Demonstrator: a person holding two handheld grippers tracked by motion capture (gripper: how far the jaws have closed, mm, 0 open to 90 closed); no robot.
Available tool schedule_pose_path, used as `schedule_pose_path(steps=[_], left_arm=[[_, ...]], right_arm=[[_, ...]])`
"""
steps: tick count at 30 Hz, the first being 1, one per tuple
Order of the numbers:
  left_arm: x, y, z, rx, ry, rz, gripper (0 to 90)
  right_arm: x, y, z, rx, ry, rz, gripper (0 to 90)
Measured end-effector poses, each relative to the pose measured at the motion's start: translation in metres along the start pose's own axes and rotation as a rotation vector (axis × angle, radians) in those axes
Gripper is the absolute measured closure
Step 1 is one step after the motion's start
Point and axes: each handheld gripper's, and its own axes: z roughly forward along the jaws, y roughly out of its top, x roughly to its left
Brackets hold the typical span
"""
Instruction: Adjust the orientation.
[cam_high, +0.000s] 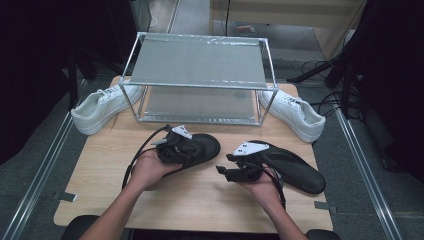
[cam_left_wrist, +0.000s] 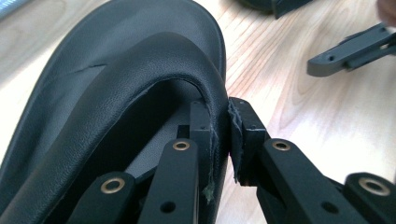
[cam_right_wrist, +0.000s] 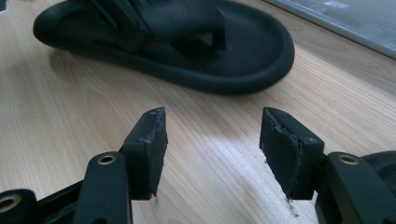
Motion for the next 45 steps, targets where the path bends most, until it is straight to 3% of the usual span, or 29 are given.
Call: schedule_pose_path(steps=[9, 12, 13, 15, 17, 24, 29, 37, 45], left_arm=[[0.004, -0.004, 0.019, -0.006, -0.019, -0.03, 80.1], [0.006, -0.004, 0.017, -0.009, -0.024, -0.038, 74.3], [0.007, -0.004, 0.017, -0.009, -0.025, -0.04, 65.9], [0.008, -0.005, 0.014, 0.0, -0.029, -0.052, 60.8], [0.008, -0.005, 0.009, 0.008, -0.051, -0.046, 57.3], [0.005, -0.011, -0.016, -0.029, -0.046, 0.03, 51.0], [0.01, -0.016, -0.031, -0.071, -0.043, 0.009, 49.5], [0.021, -0.028, -0.046, -0.087, -0.067, -0.016, 48.3], [0.033, -0.041, -0.063, -0.105, -0.037, -0.015, 49.3]], right_arm=[[-0.001, -0.002, 0.002, 0.006, -0.007, -0.001, 43.2], [0.0, -0.003, 0.002, 0.008, -0.012, -0.003, 43.3], [0.0, -0.003, 0.002, 0.003, -0.013, -0.001, 43.3], [0.0, -0.003, 0.002, 0.002, -0.012, 0.005, 43.4], [0.0, -0.002, 0.002, 0.003, -0.01, 0.003, 43.5], [0.001, -0.002, 0.001, -0.001, -0.002, 0.024, 44.1], [0.002, 0.0, 0.003, -0.006, 0.024, 0.038, 45.7], [0.008, 0.004, 0.008, -0.004, 0.034, 0.029, 46.6], [0.01, 0.009, 0.01, -0.011, 0.064, 0.033, 50.4]])
